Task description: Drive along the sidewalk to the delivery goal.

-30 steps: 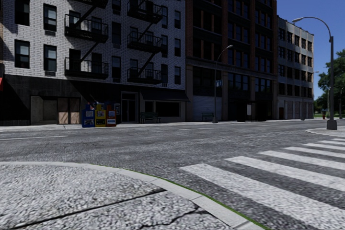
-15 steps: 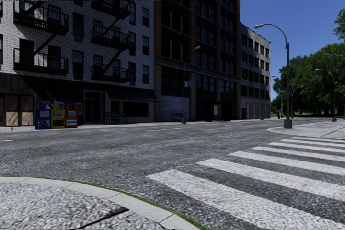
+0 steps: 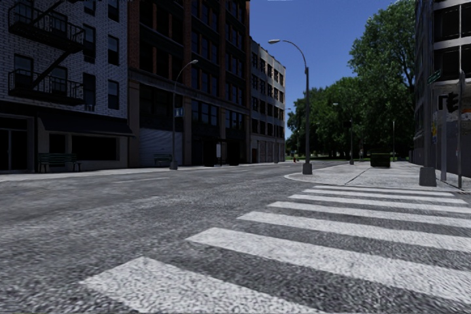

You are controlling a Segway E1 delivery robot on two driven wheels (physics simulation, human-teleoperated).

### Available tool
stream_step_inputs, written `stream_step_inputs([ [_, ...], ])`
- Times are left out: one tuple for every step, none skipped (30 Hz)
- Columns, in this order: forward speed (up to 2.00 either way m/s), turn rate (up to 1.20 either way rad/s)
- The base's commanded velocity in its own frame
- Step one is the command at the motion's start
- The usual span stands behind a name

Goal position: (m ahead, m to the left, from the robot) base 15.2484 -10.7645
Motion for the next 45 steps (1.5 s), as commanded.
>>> stream_step_inputs([
  [1.27,-0.61],
  [1.27,-0.61],
  [1.27,-0.61],
  [1.27,-0.6],
  [1.27,-0.6],
  [1.27,-0.6],
  [1.27,-0.6],
  [1.26,-0.6],
  [1.24,-0.57],
  [1.22,-0.53],
  [1.22,-0.53],
  [1.2,-0.47],
  [1.2,-0.45],
  [1.19,-0.44],
  [1.19,-0.44],
  [1.19,-0.44],
  [1.18,-0.44],
  [1.18,-0.44],
  [1.18,-0.44],
  [1.18,-0.44],
  [1.18,-0.44],
  [1.18,-0.44],
  [1.18,-0.44],
  [1.18,-0.44],
  [1.18,-0.44],
  [1.18,-0.44],
  [1.18,-0.44],
  [1.18,-0.44],
  [1.18,-0.44],
  [1.18,-0.44],
  [1.18,-0.44],
  [1.18,-0.44],
  [1.18,-0.44],
  [1.18,-0.44],
  [1.18,-0.44],
  [1.18,-0.44],
  [1.18,-0.44],
  [1.18,-0.44],
  [1.18,-0.44],
  [1.18,-0.44],
  [1.18,-0.44],
  [1.18,-0.43],
  [1.16,-0.31],
  [1.16,-0.27],
  [1.16,-0.26],
])
